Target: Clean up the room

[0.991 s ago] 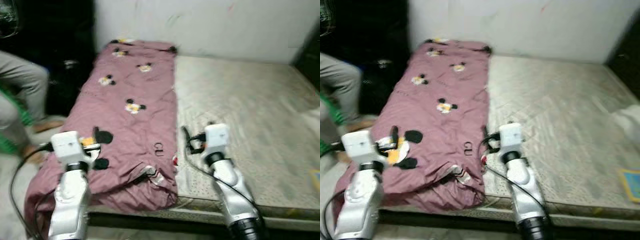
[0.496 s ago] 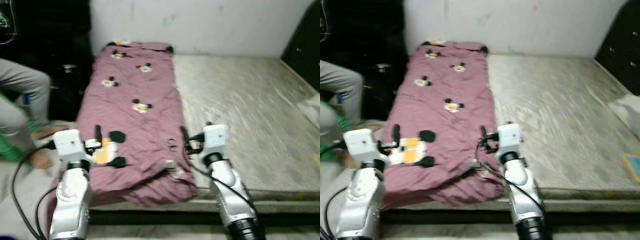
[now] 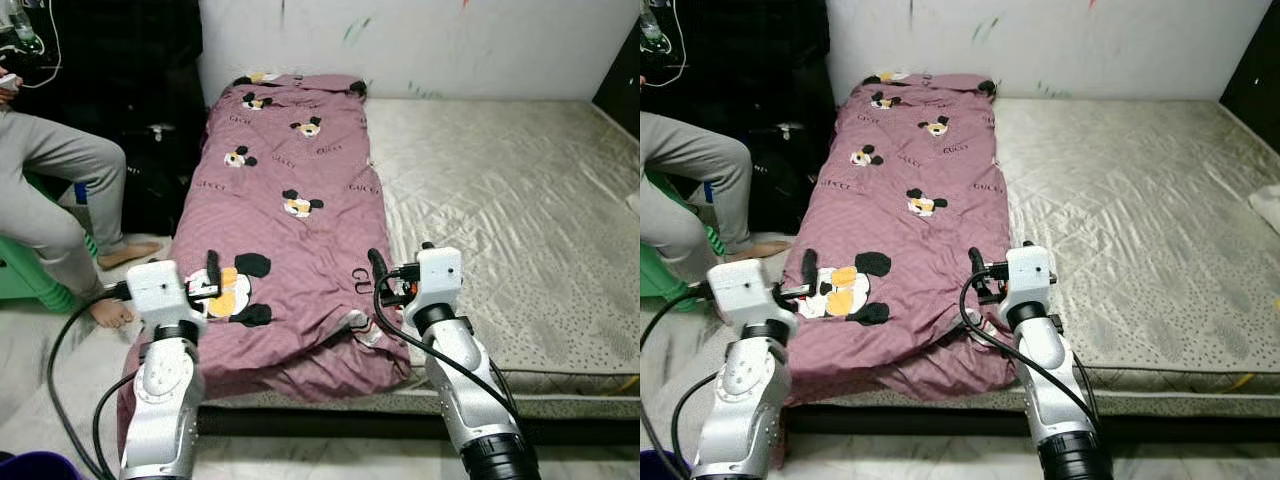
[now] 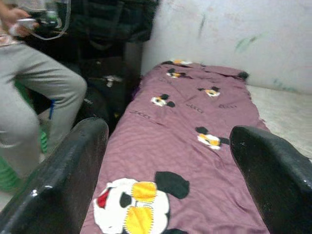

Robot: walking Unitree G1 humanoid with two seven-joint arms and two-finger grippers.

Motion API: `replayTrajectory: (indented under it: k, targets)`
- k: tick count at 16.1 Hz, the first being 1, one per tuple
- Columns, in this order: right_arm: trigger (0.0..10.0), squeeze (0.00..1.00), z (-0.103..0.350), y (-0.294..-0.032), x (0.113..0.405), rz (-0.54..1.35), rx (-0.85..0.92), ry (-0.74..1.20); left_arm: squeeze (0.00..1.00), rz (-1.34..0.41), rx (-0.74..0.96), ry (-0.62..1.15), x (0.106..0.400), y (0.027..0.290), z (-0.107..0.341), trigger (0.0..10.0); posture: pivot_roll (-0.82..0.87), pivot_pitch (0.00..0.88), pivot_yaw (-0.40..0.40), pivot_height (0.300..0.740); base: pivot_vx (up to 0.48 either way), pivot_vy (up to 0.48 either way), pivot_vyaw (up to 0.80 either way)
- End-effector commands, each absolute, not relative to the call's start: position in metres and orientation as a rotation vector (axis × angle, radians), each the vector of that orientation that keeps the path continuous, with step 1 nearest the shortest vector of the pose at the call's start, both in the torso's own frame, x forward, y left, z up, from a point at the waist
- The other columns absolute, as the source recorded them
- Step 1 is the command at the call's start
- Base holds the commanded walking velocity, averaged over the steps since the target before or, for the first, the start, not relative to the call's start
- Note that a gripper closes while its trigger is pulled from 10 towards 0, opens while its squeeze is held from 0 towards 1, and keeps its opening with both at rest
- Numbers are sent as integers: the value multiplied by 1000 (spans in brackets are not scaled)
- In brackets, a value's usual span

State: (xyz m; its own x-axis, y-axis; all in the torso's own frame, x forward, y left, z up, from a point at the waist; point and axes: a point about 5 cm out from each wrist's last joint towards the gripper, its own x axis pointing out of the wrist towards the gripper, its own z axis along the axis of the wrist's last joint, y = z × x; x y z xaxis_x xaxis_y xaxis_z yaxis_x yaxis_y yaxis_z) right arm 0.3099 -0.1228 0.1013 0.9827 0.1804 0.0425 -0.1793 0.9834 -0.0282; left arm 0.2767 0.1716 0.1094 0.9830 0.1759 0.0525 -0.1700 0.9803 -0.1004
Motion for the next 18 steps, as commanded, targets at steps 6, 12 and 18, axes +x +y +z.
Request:
replayTrajectory:
  k: [6,12,18]
  targets:
    - [10000,0,101,-111,313,304,-51,-18,0,269,-107,-79,267,180,108,10000,81,33,-84,740,0,0,0]
    - [10000,0,103,-104,317,328,-46,-23,0,274,-97,-75,265,184,107,10000,82,39,-76,740,0,0,0]
    - [10000,0,99,-113,316,282,-48,-6,0,234,-116,-62,270,175,106,10000,58,43,-49,740,0,0,-358]
